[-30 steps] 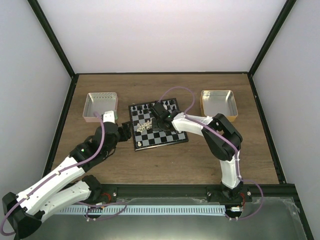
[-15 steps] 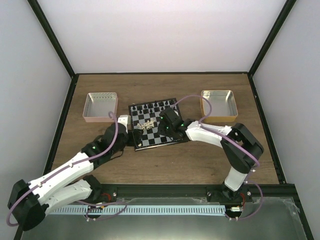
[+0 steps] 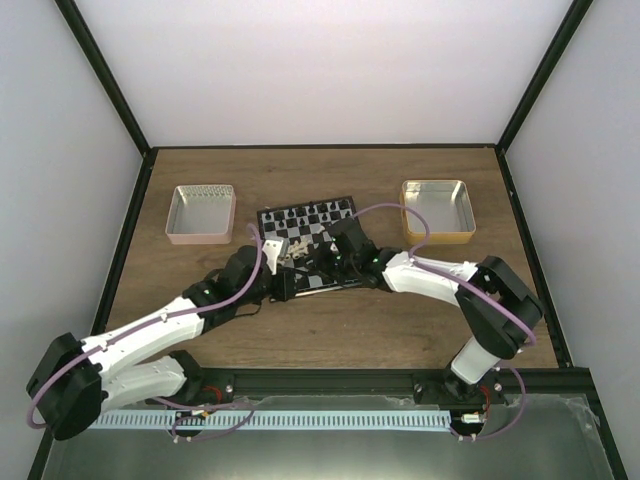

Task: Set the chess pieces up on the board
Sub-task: Place the chess piece on the chessboard.

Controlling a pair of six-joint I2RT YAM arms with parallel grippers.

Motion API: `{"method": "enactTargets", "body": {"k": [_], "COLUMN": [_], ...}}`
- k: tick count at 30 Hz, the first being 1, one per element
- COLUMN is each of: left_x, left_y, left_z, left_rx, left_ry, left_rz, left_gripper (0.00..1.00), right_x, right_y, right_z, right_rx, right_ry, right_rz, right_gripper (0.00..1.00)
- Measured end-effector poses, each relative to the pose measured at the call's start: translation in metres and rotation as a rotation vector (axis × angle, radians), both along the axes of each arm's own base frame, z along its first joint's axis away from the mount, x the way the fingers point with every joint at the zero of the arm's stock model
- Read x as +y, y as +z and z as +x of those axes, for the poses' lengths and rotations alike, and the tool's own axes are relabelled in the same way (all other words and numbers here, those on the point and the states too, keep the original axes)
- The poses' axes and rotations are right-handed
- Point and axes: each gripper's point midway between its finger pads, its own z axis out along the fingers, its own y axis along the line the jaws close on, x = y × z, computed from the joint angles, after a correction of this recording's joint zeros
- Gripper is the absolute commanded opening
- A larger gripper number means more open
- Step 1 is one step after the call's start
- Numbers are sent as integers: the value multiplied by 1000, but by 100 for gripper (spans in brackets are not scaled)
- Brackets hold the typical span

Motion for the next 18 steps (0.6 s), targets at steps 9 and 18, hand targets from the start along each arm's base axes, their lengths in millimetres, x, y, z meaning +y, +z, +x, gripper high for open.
{"method": "enactTargets", "body": {"k": [9,18], "left_x": [-1,0], "left_y": [-7,-15], "left_z": [0,3], "left_rx": [2,-1], "left_ry": [-12,-6], "left_rz": [22,57], "left_gripper": [34,33], "right_x": [9,11], "right_y": [12,16], "right_z": [-7,-12], "right_rx": [24,35], "right_ry": [34,59], "right_rz": [69,91], "right_gripper": [12,12]}}
